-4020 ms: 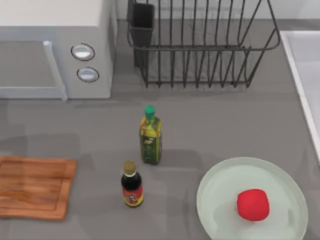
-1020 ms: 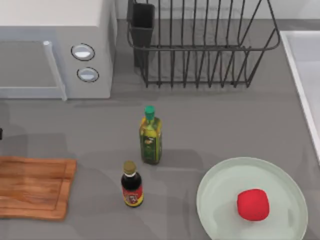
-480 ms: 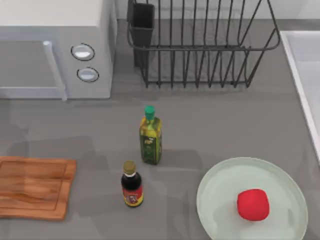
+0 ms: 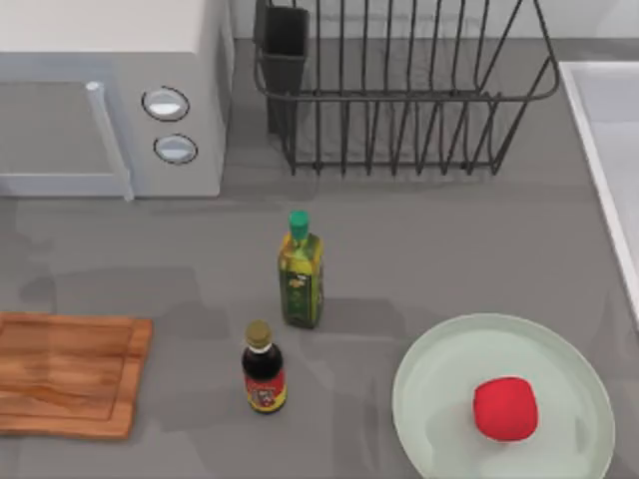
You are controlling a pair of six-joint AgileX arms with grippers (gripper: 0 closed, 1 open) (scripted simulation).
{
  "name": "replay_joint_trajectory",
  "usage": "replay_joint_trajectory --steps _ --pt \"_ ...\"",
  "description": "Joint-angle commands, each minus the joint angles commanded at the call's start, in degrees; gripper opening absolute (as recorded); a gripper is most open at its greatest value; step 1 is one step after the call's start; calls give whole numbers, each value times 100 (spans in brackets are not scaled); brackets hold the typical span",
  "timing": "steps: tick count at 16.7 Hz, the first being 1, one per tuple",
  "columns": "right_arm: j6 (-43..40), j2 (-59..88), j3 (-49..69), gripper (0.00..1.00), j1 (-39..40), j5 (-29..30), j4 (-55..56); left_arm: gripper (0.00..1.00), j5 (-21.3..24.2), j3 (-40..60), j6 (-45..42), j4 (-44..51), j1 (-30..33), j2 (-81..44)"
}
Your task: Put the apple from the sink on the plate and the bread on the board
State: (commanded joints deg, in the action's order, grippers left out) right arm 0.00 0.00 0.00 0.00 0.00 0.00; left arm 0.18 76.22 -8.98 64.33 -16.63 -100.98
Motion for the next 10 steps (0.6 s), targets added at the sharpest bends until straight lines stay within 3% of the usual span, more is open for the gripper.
replay_joint_trajectory --steps 5,10 --pt "0 0 0 100 0 0 0 0 2 -202 -786 -140 87 171" --pt "0 0 0 100 0 0 0 0 8 -712 -2780 -491 306 601"
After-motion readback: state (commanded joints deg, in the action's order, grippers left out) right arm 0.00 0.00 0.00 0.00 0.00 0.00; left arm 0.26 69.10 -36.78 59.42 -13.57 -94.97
